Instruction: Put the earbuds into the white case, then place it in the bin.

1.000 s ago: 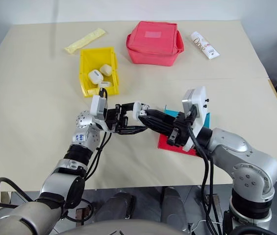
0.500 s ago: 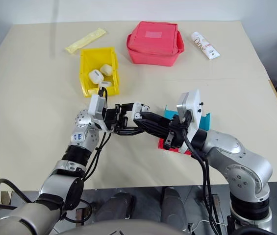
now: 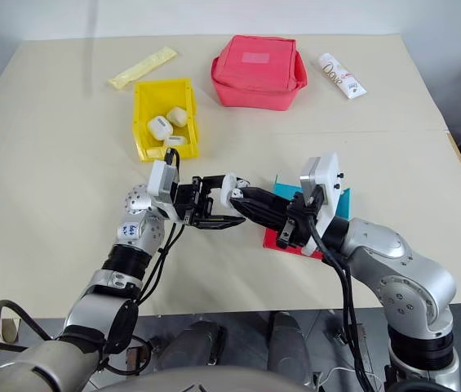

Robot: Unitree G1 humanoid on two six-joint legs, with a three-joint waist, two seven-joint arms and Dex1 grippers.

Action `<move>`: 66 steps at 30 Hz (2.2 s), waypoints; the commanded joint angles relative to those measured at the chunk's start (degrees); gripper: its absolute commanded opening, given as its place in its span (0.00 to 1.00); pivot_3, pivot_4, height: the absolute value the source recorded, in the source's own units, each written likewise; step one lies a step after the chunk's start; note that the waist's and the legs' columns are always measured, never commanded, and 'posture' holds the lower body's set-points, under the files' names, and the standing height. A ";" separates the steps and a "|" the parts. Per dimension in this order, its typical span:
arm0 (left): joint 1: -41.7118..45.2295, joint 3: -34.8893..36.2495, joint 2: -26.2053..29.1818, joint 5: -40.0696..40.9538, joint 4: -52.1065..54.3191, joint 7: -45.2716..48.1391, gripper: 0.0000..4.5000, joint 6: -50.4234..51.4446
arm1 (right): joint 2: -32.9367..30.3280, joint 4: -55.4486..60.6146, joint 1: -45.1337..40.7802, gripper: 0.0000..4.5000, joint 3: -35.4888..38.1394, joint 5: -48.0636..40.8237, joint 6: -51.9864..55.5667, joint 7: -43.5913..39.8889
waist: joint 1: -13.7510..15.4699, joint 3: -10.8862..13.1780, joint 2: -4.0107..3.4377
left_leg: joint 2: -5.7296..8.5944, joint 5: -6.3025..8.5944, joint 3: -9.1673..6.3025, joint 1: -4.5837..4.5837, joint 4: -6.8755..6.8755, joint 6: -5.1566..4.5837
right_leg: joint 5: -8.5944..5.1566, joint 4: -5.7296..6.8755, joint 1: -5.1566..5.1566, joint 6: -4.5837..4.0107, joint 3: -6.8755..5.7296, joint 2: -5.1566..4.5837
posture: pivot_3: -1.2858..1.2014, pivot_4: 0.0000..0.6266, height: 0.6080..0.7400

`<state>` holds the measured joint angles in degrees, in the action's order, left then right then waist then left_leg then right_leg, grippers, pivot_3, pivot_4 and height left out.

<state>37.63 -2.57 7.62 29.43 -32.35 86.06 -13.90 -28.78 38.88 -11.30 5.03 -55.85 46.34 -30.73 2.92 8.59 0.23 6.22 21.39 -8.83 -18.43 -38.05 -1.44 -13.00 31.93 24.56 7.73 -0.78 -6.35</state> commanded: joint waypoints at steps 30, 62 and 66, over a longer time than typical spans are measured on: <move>1.77 1.58 -1.27 2.85 0.67 4.52 0.63 -3.48 | -9.21 -7.54 2.12 0.11 -4.48 4.28 -1.24 -7.58 | 0.13 0.00 0.01 | 0.01 0.00 0.00 -0.01 -0.01 0.00 | 0.00 -0.02 -0.01 0.00 -0.01 -0.02 | 0.52 0.24 1.00; 0.91 1.18 -0.74 1.63 -1.07 5.54 0.63 -3.71 | -10.26 -5.95 -4.17 0.39 -2.65 3.95 -1.72 -7.24 | 0.15 0.00 0.01 | 0.01 0.00 0.00 -0.02 -0.02 0.00 | 0.00 -0.01 -0.01 0.00 -0.02 -0.03 | 0.52 0.24 1.00; 0.28 1.48 -1.14 1.46 -2.56 5.39 0.63 -4.45 | -10.63 -5.20 -5.74 0.39 -1.74 3.30 -0.89 -6.71 | 0.14 0.00 0.01 | 0.01 0.00 0.00 -0.01 -0.02 0.00 | 0.00 -0.01 -0.01 0.00 -0.01 -0.03 | 0.52 0.24 1.00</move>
<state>37.60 -1.80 7.26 29.04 -35.49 86.06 -17.23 -38.47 33.20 -16.18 2.24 -52.67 44.81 -38.10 3.06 8.59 0.24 6.22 21.39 -8.83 -18.44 -38.07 -1.44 -12.99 31.92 24.55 7.74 -0.79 -6.38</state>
